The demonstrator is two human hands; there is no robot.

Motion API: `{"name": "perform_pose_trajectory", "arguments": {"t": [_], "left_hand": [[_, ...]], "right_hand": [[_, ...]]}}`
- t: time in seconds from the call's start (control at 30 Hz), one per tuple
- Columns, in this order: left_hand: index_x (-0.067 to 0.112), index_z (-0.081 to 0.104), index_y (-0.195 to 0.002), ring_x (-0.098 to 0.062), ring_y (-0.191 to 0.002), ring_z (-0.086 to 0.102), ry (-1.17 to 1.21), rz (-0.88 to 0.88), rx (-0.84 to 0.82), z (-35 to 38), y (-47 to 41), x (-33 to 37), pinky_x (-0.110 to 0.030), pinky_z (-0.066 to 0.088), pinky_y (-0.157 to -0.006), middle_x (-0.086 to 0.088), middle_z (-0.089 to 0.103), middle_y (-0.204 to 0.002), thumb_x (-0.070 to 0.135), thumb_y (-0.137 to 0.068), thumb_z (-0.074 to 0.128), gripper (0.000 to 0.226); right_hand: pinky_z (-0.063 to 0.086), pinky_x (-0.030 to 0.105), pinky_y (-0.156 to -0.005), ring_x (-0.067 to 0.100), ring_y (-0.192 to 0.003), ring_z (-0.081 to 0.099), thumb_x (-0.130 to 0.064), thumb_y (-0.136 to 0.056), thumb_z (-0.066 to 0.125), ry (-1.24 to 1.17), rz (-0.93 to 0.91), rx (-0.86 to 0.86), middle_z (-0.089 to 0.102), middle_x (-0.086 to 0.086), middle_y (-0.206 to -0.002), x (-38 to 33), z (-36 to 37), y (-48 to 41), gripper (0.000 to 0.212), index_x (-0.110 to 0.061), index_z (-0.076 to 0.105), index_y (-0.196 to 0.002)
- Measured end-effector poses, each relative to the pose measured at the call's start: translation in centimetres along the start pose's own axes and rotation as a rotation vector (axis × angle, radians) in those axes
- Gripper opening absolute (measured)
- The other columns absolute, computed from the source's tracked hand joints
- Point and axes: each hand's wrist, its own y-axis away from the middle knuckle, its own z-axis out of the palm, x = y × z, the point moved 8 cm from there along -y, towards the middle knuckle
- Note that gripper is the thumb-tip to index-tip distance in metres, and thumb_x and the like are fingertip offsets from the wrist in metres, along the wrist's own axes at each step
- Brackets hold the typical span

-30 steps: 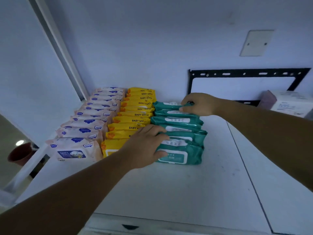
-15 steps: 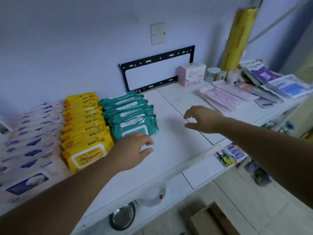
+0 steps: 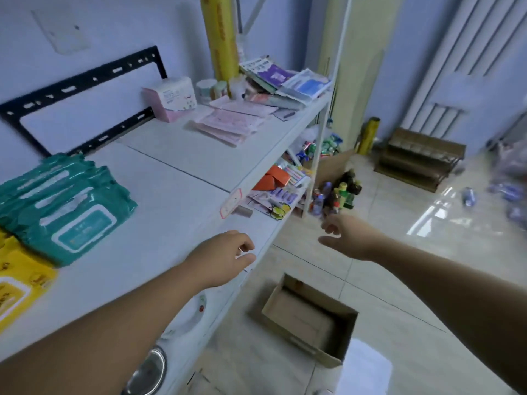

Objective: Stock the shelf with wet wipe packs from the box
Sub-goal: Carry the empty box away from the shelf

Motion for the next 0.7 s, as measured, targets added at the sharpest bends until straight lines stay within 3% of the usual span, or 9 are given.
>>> {"name": "perform_pose_trajectory", "arguments": {"t": [0.1, 0.33, 0.43, 0.53, 0.63, 0.7], "left_hand": [[0.037, 0.062, -0.111, -0.001, -0.096, 0.060, 0.021, -0.033, -0.111, 4.0, -2.9, 1.7, -0.036, 0.054, -0.089, 0.019, 0.062, -0.106, 0.054, -0.090, 0.057, 0.028], [0.033, 0.064, -0.104, -0.006, -0.091, 0.064, 0.098, -0.144, -0.273, 10.9, -8.7, 3.9, -0.039, 0.056, -0.088, 0.015, 0.066, -0.097, 0.053, -0.085, 0.059, 0.028], [0.033, 0.066, -0.098, -0.009, -0.088, 0.065, 0.102, -0.189, -0.318, 13.4, -10.5, 3.8, -0.038, 0.058, -0.085, 0.014, 0.067, -0.096, 0.051, -0.084, 0.060, 0.023], [0.033, 0.066, -0.095, -0.010, -0.090, 0.065, 0.083, -0.229, -0.364, 15.9, -11.4, 2.7, -0.037, 0.055, -0.089, 0.012, 0.068, -0.096, 0.048, -0.086, 0.062, 0.019], [0.035, 0.065, -0.090, -0.009, -0.092, 0.065, 0.093, -0.269, -0.401, 19.0, -12.8, 1.1, -0.037, 0.055, -0.090, 0.013, 0.068, -0.098, 0.050, -0.086, 0.064, 0.016], [0.036, 0.064, -0.087, -0.009, -0.091, 0.065, 0.090, -0.284, -0.448, 21.1, -13.5, 0.2, -0.037, 0.055, -0.090, 0.015, 0.068, -0.096, 0.050, -0.086, 0.065, 0.014]], "right_hand": [[0.054, 0.037, -0.093, 0.018, -0.104, 0.063, -0.049, -0.092, 0.064, -0.066, 0.150, -0.023, 0.065, -0.002, -0.118, 5.8, 1.9, 2.3, 0.045, -0.019, 0.061, -0.125], [0.053, 0.037, -0.092, 0.022, -0.105, 0.063, -0.054, -0.089, 0.063, -0.272, 0.409, -0.059, 0.068, 0.001, -0.117, 16.5, 6.5, 5.5, 0.052, -0.017, 0.060, -0.125], [0.052, 0.036, -0.087, 0.027, -0.101, 0.064, -0.046, -0.090, 0.063, -0.375, 0.524, -0.056, 0.070, 0.006, -0.107, 20.0, 8.6, 5.9, 0.045, -0.008, 0.064, -0.114], [0.043, 0.030, -0.072, 0.027, -0.093, 0.059, -0.050, -0.090, 0.063, -0.480, 0.608, -0.070, 0.060, -0.004, -0.091, 22.5, 10.9, 6.4, 0.030, -0.022, 0.062, -0.100], [0.041, 0.029, -0.082, 0.025, -0.107, 0.061, -0.048, -0.091, 0.064, -0.557, 0.695, -0.069, 0.063, 0.001, -0.110, 25.2, 14.0, 6.6, 0.041, -0.017, 0.061, -0.118], [0.039, 0.029, -0.077, 0.023, -0.092, 0.058, -0.044, -0.091, 0.064, -0.580, 0.731, -0.086, 0.060, 0.000, -0.095, 26.3, 16.3, 6.8, 0.027, -0.022, 0.056, -0.104]]}}
